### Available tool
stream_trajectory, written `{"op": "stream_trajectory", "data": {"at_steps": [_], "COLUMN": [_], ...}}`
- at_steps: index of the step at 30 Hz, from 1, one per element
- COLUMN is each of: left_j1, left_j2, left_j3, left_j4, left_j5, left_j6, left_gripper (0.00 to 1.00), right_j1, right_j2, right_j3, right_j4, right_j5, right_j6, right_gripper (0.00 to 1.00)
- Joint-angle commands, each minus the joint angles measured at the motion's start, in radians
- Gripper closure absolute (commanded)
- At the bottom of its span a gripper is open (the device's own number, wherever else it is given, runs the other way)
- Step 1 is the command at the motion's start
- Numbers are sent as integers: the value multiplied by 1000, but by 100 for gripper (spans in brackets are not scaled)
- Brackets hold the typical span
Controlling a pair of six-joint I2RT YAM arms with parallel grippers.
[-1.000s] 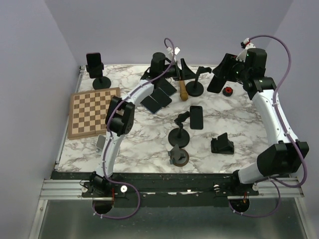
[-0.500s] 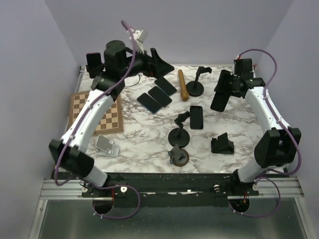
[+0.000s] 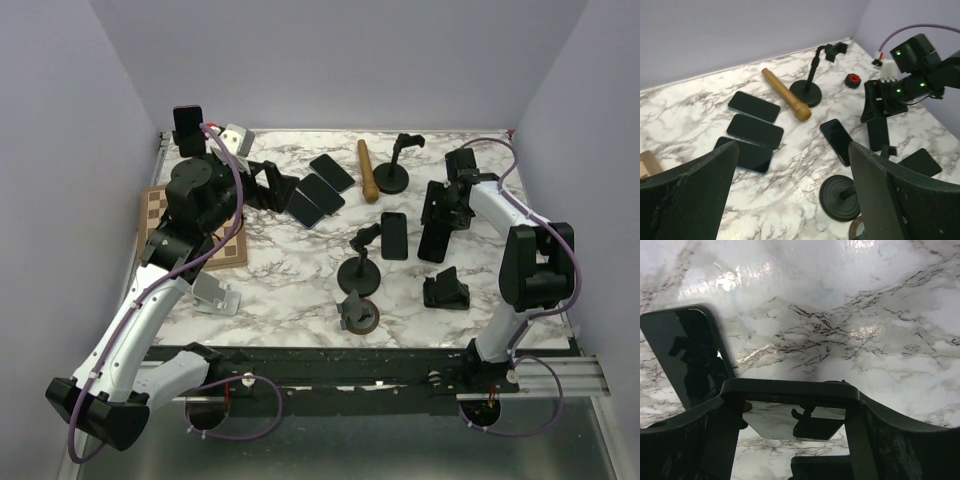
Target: Remove the phone from the phone stand
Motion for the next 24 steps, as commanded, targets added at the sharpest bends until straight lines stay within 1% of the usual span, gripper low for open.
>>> {"op": "stream_trajectory", "data": {"at_steps": [1,6,10,17,22,24], "left_j1": [1,1,1,1,1,1], "left_j2": [-38,-26,-38,-45,-38,-34], "left_j3": [-46,-44,-53,-55,-59,-59], "left_j4": [63,54,65,65,70,70], "left_j5": [-118,-149,-148,-155,-157,-157], "left_j6": [41,39,35,40,39,36], "left_gripper": [1,1,1,1,1,1], "right_j1": [15,47,72,81,85,92], "right_j2": [25,85,128,139,142,145], "right_j3": [-30,-11,-15,-23,-32,-32], "right_j4": [69,72,83,128,151,156], "right_j5": [22,50,80,100,103,127], "right_j6": [28,50,62,56,43,39], "right_gripper": [99,99,99,97,89,87]}}
